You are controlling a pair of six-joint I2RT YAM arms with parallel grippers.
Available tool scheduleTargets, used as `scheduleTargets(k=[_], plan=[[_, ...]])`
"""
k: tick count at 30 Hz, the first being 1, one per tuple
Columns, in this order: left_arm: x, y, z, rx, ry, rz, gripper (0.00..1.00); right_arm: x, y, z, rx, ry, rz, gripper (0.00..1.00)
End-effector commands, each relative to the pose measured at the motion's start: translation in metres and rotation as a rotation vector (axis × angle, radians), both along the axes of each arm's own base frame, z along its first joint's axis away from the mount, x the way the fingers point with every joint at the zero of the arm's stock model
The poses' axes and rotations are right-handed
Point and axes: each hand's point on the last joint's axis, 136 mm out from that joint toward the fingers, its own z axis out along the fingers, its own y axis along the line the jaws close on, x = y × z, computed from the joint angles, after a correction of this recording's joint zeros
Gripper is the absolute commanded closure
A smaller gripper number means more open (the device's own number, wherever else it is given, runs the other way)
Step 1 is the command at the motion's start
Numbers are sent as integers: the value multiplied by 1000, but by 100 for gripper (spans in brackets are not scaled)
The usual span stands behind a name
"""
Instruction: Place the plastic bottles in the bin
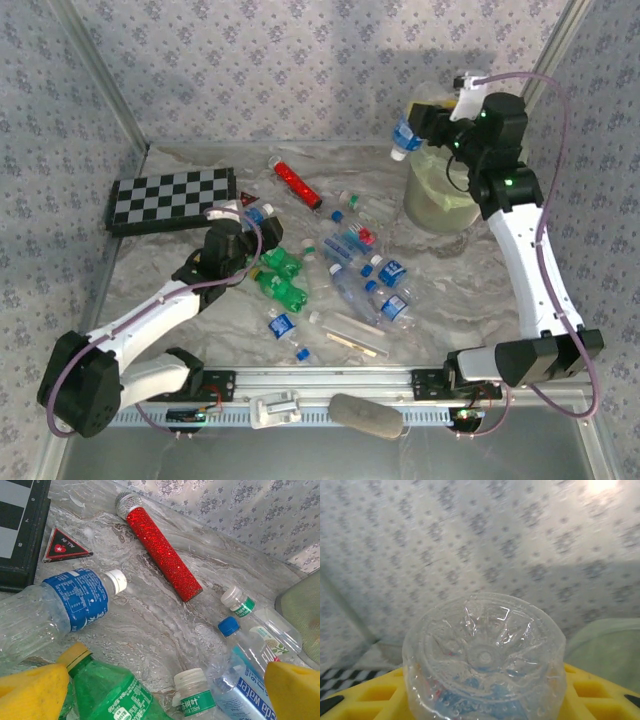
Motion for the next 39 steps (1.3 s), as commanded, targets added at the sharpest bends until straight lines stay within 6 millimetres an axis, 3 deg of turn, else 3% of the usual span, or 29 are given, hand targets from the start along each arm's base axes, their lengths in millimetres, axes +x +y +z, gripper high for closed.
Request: scheduleTargets(k=[1, 6, 12, 19, 25, 33, 39], plan=[[-2, 1, 2, -33, 4, 1, 0, -3, -43, 16, -115, -42, -207, 50], [0, -1, 2, -30, 7, -5, 0, 8, -81, 1, -180, 0, -357, 49], [1, -2, 0, -41, 8, -6, 0, 41, -106, -53, -183, 142, -402, 48], [-5, 5, -4, -36, 14, 10, 0, 80, -115, -135, -153, 387, -360, 45], [-9, 17, -7, -35, 17, 50, 0, 98, -112, -187, -146, 562, -312, 44], [-10, 23, -10, -36, 29, 67, 0, 105, -109, -207, -139, 617, -305, 31], [-9, 27, -10, -35, 29, 81, 0, 104, -106, -190, -164, 584, -314, 17]])
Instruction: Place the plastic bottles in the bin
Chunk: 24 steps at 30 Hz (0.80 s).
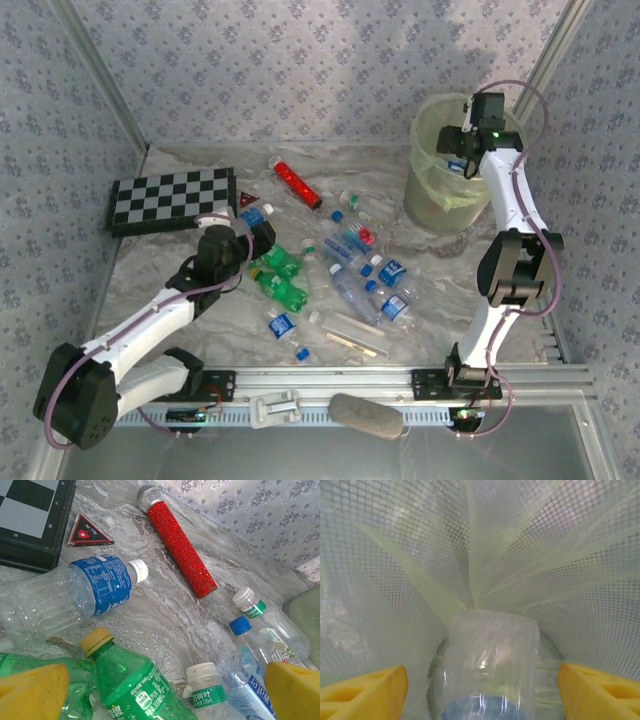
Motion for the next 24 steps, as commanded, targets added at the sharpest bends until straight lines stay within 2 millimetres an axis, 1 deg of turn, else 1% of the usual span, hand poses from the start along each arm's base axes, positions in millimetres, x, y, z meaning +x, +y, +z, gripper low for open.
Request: scheduleTargets(k=[1, 5, 9, 12, 15, 17, 21, 24], plan=[[0, 7, 4, -7, -7, 31, 0, -2, 3, 24, -20, -33, 0, 15], [3, 10, 3, -10, -4, 44, 0, -11, 4, 56, -58, -102, -2, 10], [5, 11, 3, -16, 1, 54, 0, -25, 12, 91, -85, -189, 8, 7], [8, 13, 3, -10, 3, 60, 0, -39, 25, 121, -94, -286, 34, 5], [10, 18, 4, 7, 7, 71, 0, -58, 47, 143, -61, -380, 92, 2], [12, 25, 6, 20, 7, 91, 0, -72, 64, 156, -16, -448, 142, 1], [15, 41, 8, 33, 12, 128, 0, -101, 98, 166, 89, -537, 256, 1], [17, 54, 10, 54, 19, 148, 0, -119, 126, 152, 156, -544, 344, 1]])
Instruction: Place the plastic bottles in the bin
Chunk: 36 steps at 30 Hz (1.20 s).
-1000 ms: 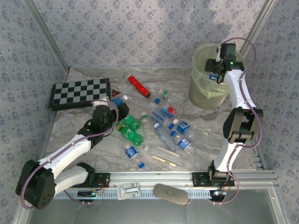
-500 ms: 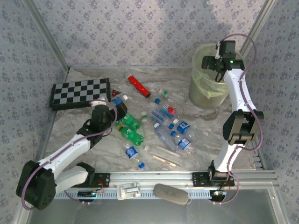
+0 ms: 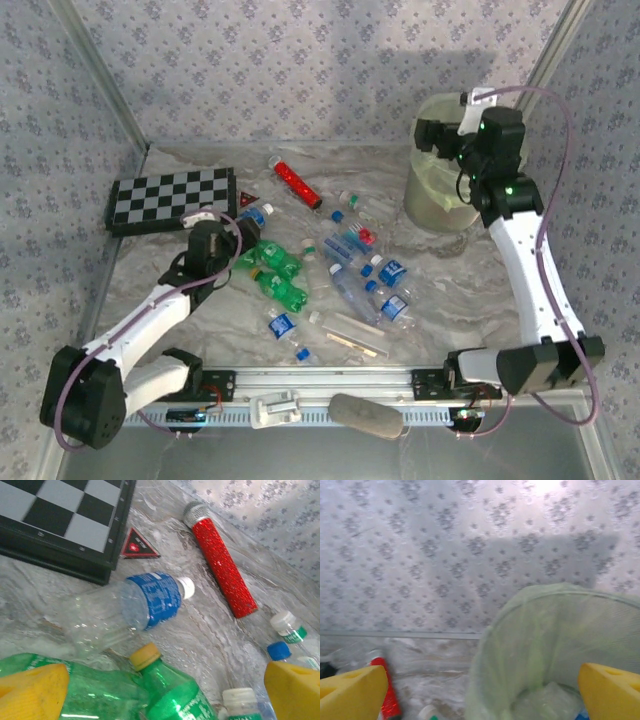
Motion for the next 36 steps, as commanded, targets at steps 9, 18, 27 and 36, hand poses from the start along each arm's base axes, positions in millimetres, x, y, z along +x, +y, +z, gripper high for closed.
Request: scheduleTargets(k=[9, 18, 27, 36], plan=[[27, 35, 11, 177, 100, -75, 0, -26, 95, -93, 71, 124, 245, 1], [65, 16, -23, 246, 277, -262, 1, -26, 129, -130, 59, 228, 317, 1], [79, 17, -58, 320, 417, -313, 2, -27, 136, -136, 48, 242, 323, 1], [93, 17, -80, 378, 483, -356, 3, -28, 138, -133, 42, 234, 321, 1]])
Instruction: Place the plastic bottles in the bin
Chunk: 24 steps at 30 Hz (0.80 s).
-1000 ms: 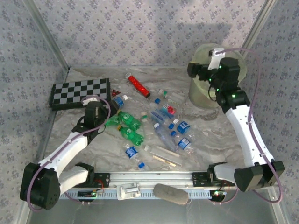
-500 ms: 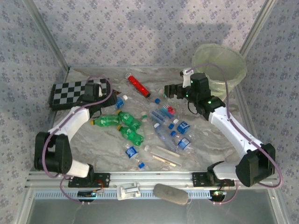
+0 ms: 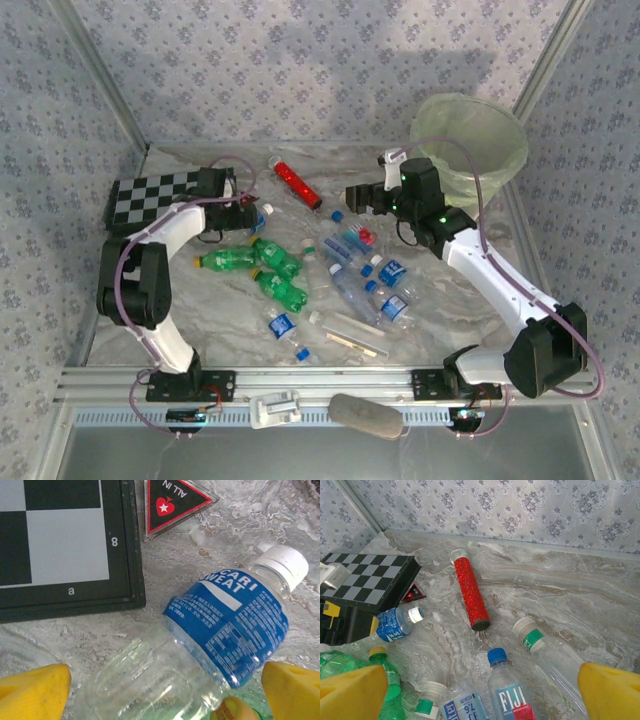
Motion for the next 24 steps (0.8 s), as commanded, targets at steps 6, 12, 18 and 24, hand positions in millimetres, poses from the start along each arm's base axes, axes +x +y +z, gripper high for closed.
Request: scheduleTargets(k=[6, 12, 18, 24], plan=[[5, -6, -13, 11, 74, -71, 6, 3, 0, 10, 8, -24, -23, 1], [-3, -18, -20, 13, 106, -112, 6, 3, -1, 11, 5, -27, -31, 1], [-10, -35, -23, 28, 120, -162, 6, 2, -1, 10, 3, -25, -31, 1], [-10, -40, -29, 36, 132, -174, 6, -1, -3, 16, 8, -34, -36, 1]])
